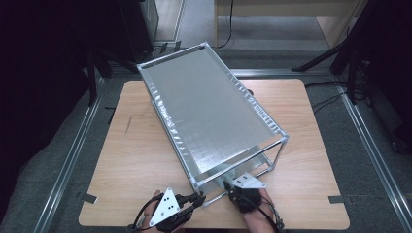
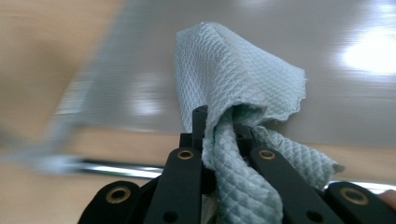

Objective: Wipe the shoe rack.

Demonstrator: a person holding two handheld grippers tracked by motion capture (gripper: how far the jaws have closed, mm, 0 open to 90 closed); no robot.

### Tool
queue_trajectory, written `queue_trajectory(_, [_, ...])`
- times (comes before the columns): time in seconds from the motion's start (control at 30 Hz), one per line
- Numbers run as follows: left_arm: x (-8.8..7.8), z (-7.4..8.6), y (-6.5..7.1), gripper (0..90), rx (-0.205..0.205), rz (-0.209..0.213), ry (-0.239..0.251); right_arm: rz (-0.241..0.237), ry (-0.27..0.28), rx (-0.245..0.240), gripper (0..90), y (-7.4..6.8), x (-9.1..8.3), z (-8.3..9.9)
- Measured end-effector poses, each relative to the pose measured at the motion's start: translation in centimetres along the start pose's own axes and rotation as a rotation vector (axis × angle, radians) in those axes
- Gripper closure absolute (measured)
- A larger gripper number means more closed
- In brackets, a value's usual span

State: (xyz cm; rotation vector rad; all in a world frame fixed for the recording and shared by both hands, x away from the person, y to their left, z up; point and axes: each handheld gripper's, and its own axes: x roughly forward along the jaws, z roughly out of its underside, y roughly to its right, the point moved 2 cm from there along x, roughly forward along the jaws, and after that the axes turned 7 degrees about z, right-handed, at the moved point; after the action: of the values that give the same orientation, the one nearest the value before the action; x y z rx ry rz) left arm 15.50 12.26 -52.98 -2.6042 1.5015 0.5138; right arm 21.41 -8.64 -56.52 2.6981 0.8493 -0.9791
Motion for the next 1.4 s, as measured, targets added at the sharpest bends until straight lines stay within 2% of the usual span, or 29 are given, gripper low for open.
queue_trajectory(0.07, [0.0, 0.0, 0.0, 82.2, -0.001, 0.002, -0.001, -0.076, -0.008, -0.031, 86.9, -1.7, 0.2, 0.0])
queue_trajectory(0.13, [0.0, 0.0, 0.0, 82.2, -0.001, 0.001, -0.001, -0.093, -0.012, -0.064, 86.9, -2.7, 0.3, 0.0])
queue_trajectory(0.2, [0.0, 0.0, 0.0, 82.2, -0.001, 0.001, -0.002, -0.096, -0.015, -0.056, 86.8, -2.2, 0.3, 0.0])
queue_trajectory(0.23, [0.0, 0.0, 0.0, 82.2, -0.001, 0.002, -0.002, -0.080, -0.015, -0.046, 86.8, -1.6, 0.3, 0.0])
queue_trajectory(0.3, [0.0, 0.0, 0.0, 82.2, -0.001, 0.003, -0.001, -0.038, -0.010, -0.006, 86.8, 0.2, 0.2, 0.1])
queue_trajectory(0.37, [0.0, 0.0, 0.0, 82.2, 0.000, 0.003, 0.000, 0.043, -0.001, 0.029, 86.8, 2.3, -0.1, 0.1])
queue_trajectory(0.47, [0.0, 0.0, 0.0, 82.2, 0.003, 0.002, -0.002, 0.172, 0.009, 0.109, 86.8, 5.5, -0.7, 0.1])
queue_trajectory(0.53, [0.0, 0.0, 0.0, 82.2, 0.004, 0.002, -0.004, 0.251, 0.020, 0.130, 86.6, 7.1, -0.9, 0.1])
queue_trajectory(0.57, [0.0, 0.0, 0.0, 82.2, 0.004, 0.001, -0.005, 0.290, 0.029, 0.137, 86.6, 7.7, -1.0, 0.2])
queue_trajectory(0.67, [0.0, -0.1, 0.0, 82.2, 0.003, 0.001, -0.005, 0.356, 0.045, 0.143, 86.6, 8.5, -1.0, 0.2])
queue_trajectory(0.73, [0.0, 0.0, 0.0, 82.2, 0.002, 0.001, -0.005, 0.373, 0.044, 0.132, 86.7, 8.3, -0.9, 0.2])
queue_trajectory(0.77, [0.0, -0.1, -0.1, 82.2, 0.002, 0.001, -0.006, 0.370, 0.045, 0.132, 86.8, 8.1, -0.9, 0.1])
queue_trajectory(0.83, [0.0, 0.0, -0.1, 82.2, 0.001, 0.002, -0.004, 0.323, 0.039, 0.129, 86.8, 7.3, -0.6, 0.0])
queue_trajectory(0.93, [0.0, -0.1, -0.1, 82.2, -0.001, 0.000, -0.004, 0.263, 0.028, 0.091, 86.8, 5.1, -0.1, -0.2])
queue_trajectory(1.1, [0.0, -0.1, -0.2, 82.2, -0.003, 0.000, -0.003, 0.073, 0.008, 0.025, 86.7, 0.4, 0.6, -0.3])
queue_trajectory(1.2, [0.0, -0.1, -0.2, 82.2, -0.005, 0.000, -0.004, -0.044, -0.006, 0.006, 86.7, -1.7, 1.0, -0.3])
queue_trajectory(1.27, [0.0, -0.1, -0.2, 82.2, -0.004, 0.000, -0.006, -0.042, -0.007, -0.016, 86.8, -2.1, 1.0, -0.3])
queue_trajectory(1.33, [0.0, -0.1, -0.2, 82.2, -0.004, -0.001, -0.006, -0.041, -0.007, -0.011, 86.8, -1.5, 1.0, -0.3])
queue_trajectory(1.4, [0.0, -0.1, -0.2, 82.2, -0.003, 0.000, -0.007, 0.008, 0.000, -0.015, 86.8, -0.3, 0.9, -0.4])
